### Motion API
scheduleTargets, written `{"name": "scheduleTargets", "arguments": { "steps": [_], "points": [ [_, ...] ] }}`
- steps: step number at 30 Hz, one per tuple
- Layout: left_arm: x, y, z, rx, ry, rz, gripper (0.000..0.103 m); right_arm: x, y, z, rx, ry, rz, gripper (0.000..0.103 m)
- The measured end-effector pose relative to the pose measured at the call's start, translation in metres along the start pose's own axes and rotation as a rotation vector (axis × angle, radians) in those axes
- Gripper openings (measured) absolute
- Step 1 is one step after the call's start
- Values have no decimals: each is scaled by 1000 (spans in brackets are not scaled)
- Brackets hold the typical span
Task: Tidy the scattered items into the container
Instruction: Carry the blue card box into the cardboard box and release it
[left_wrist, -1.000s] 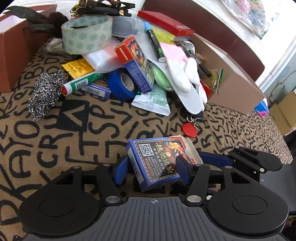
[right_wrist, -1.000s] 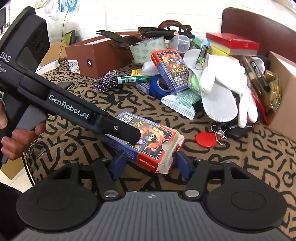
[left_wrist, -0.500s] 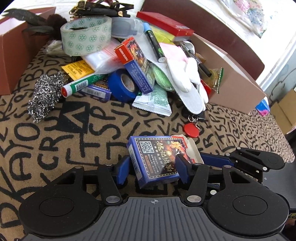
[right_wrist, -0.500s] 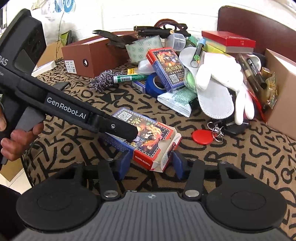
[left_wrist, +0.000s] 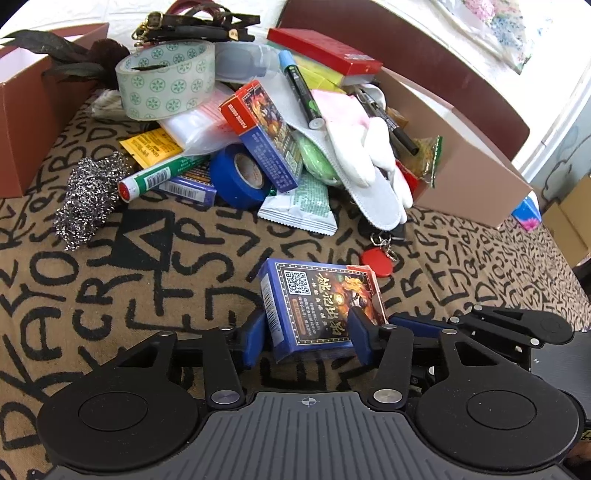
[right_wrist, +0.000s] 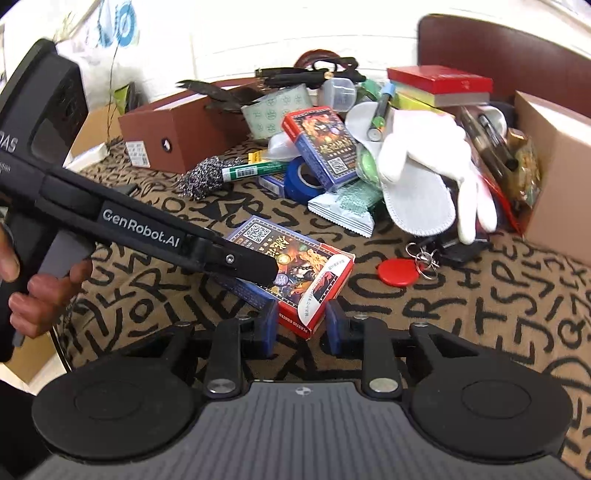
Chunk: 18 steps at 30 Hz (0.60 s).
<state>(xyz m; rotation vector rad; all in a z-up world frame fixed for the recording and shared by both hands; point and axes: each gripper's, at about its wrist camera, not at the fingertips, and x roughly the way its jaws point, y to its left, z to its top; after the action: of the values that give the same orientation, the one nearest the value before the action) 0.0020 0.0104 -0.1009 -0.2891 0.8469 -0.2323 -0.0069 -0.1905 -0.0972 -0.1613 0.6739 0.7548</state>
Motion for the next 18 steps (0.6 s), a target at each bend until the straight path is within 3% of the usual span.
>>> {"name": "scheduleTargets", "arguments": {
  "steps": [8, 18],
  "points": [
    [-7, -24, 23, 49, -49, -47, 52, -25, -8, 12, -29, -65, -64, 31],
    [-8, -100, 103, 198, -225, -154, 59, -72, -53, 62, -95, -235, -261, 31]
  ]
}}
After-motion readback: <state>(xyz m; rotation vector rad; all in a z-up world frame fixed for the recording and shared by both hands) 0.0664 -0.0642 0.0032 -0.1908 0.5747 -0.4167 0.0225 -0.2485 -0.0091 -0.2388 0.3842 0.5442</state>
